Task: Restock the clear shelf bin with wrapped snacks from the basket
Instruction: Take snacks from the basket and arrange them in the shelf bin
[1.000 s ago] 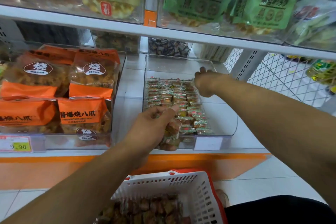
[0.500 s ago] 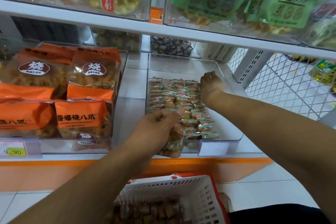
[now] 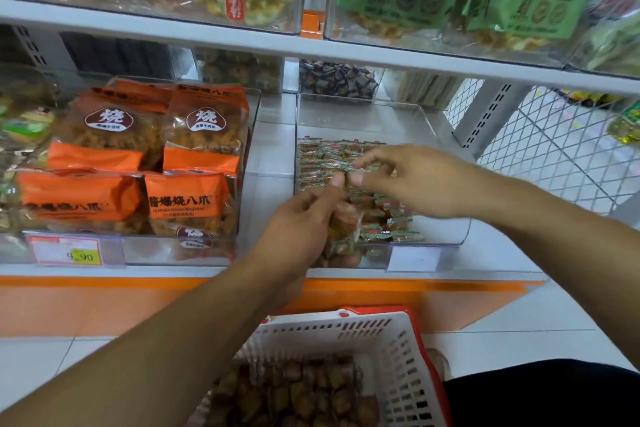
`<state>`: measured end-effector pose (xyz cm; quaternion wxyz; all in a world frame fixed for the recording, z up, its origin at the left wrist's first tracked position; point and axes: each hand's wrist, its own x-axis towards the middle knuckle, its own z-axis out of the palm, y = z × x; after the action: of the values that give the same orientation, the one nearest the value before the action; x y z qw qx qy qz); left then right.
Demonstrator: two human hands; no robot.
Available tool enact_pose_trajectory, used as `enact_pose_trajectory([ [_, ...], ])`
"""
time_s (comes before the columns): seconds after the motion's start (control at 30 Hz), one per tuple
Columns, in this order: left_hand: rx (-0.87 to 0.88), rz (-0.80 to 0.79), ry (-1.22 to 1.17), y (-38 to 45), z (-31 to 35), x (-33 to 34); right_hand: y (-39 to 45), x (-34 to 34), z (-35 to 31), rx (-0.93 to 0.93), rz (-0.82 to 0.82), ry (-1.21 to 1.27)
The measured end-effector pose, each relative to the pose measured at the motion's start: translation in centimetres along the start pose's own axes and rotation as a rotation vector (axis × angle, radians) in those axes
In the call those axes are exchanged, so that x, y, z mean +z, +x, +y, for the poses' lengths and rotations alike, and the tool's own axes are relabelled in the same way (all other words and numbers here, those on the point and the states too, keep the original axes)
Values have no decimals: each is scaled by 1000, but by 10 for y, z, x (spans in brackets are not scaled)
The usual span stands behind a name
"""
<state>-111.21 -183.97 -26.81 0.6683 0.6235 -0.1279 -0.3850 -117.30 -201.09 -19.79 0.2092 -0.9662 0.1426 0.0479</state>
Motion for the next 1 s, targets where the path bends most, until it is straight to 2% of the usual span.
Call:
enact_pose_trajectory([
  [0.07, 36, -20, -21, -10, -1, 2, -35, 23, -15, -65, -72, 386],
  [0.1, 35, -24, -38, -14, -2, 3, -44, 36, -17, -89, -80, 500],
  [0.23, -108, -44, -266, -21, 0, 1, -50, 67, -13, -34, 73, 683],
  [0.33, -118, -116, -404, -24, 4, -3, -49, 69, -6, 61, 163, 925],
  [0.4, -100, -146, -424, -22, 3, -5, -50, 65, -2, 78, 157, 1079],
  [0.47, -74, -152, -438, -20, 3, -6, -50, 59, 1, 79, 81, 1194],
  [0.6, 7, -143, -396, -16, 2, -9, -50, 45, 11, 41, -60, 1230],
  [0.7, 70, -170, -335, -14, 2, -11, -53, 38, 17, 4, -131, 1075],
  [0.87, 141, -239, -182, -17, -4, -7, -53, 46, 20, 97, -163, 1034],
  [1.0, 152, -233, -246, -17, -5, -7, -53, 52, 17, 120, -130, 1087],
])
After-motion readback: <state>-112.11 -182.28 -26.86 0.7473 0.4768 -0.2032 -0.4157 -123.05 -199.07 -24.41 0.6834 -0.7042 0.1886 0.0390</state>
